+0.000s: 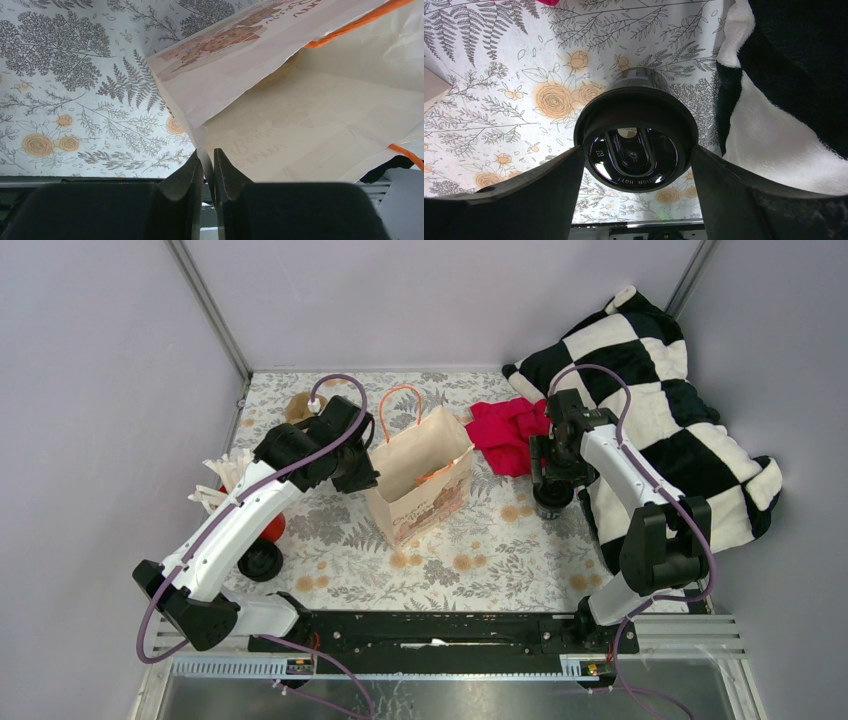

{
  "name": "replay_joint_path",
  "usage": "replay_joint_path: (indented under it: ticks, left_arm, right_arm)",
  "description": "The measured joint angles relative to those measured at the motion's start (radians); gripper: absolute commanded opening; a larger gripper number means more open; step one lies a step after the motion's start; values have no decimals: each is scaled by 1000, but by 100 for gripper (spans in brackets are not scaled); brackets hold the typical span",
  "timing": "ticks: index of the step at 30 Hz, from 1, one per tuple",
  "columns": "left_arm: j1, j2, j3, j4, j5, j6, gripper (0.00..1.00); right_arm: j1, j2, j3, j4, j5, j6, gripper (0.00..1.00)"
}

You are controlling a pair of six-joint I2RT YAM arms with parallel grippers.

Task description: Pack the takeout coffee

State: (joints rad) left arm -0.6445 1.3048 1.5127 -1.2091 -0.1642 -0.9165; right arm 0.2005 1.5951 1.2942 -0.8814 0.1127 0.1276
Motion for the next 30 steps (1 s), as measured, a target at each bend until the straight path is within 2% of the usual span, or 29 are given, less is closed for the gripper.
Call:
replay_joint_path:
  ticks: [20,25,30]
  left_arm:
    - [15,13,0,3,11,23,15]
    - [18,13,0,7,18,32,15]
    - [21,13,0,8,27,41,15]
  right_arm:
    - [-1,-33,-42,0,2,-5,88]
    - [-1,-33,-46,2,2,-5,85]
    - [-1,-26,-46,4,2,-8,76]
